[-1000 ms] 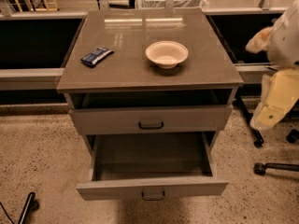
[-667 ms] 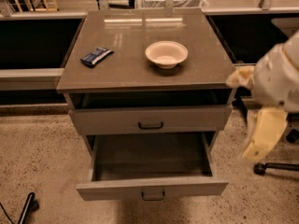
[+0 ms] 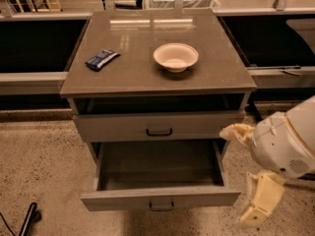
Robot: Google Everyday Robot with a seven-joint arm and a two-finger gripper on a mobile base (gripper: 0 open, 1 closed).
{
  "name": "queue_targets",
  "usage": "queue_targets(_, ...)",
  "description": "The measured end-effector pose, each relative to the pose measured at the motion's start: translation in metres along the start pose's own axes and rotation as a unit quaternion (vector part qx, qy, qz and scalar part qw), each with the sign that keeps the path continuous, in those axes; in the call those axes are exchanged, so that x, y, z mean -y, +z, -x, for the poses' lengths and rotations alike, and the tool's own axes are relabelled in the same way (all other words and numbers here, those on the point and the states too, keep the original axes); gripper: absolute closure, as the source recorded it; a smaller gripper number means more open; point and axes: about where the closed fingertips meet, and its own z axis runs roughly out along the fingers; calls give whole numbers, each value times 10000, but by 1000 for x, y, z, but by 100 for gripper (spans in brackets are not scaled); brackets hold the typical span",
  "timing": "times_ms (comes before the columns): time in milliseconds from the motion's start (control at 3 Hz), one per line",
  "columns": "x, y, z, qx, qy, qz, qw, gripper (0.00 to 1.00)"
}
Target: Close middle drawer
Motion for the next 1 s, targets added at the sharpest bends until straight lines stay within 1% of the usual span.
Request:
queue_targets(333,22,45,13,392,-282,366,9982,0)
queue_targets(667,28,128,12,1414,-368,872,9854,0)
queue_targets(1000,40,193,13,2210,-756,866,9685,0)
